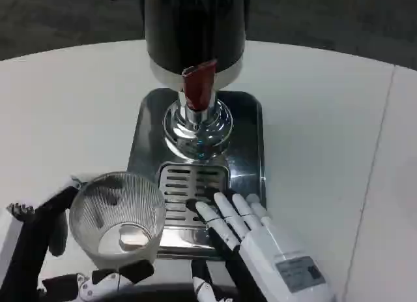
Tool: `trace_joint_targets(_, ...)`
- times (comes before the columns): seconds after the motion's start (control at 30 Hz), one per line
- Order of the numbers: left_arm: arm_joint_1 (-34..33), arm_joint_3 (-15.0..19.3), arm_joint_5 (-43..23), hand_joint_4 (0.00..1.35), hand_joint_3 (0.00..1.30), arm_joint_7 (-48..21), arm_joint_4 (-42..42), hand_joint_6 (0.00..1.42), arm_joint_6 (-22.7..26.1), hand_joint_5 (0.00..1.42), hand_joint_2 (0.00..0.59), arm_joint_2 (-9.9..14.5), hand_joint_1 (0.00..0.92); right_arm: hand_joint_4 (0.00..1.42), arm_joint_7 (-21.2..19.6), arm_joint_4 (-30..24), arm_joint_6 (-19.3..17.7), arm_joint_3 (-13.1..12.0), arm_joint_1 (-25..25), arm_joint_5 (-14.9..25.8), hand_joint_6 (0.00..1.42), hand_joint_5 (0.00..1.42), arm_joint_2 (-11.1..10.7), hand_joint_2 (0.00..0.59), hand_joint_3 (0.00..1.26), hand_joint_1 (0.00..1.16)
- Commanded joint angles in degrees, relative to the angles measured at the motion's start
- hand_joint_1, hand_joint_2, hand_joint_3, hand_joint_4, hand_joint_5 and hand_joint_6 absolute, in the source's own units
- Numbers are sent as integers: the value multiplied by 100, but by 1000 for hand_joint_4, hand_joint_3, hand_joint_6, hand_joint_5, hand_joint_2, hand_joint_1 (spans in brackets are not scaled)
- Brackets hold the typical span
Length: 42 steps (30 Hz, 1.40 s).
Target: Grasp the cup under the faucet to collect the drink, then remove the cup.
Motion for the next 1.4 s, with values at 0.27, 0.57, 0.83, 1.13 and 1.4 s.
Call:
trace_joint_targets(0.27,-58,-39,-23,1011,915,5,-6,1299,30,1220,191,-37,596,0,-237,-222,-87,43,45,-271,0,0,-83,578,107,206)
trace_joint_targets(0.57,-131,-70,24,1011,916,25,75,1299,79,1220,191,-56,597,0,-203,-209,-19,10,73,-210,0,0,-32,584,105,220)
trace_joint_targets(0.83,-720,-206,337,1011,916,215,290,1299,403,1220,189,-210,593,0,-161,-264,89,1,183,-183,0,0,95,586,105,231)
trace_joint_targets(1.13,-1620,-597,949,1011,916,826,1131,1299,711,1220,188,-230,590,0,-175,-299,145,7,258,-248,0,0,163,584,105,239)
trace_joint_targets(1.4,-2165,-1004,1277,1011,916,1344,1910,1314,776,1220,187,-55,588,0,-194,-453,196,-67,396,-283,0,0,154,580,105,242)
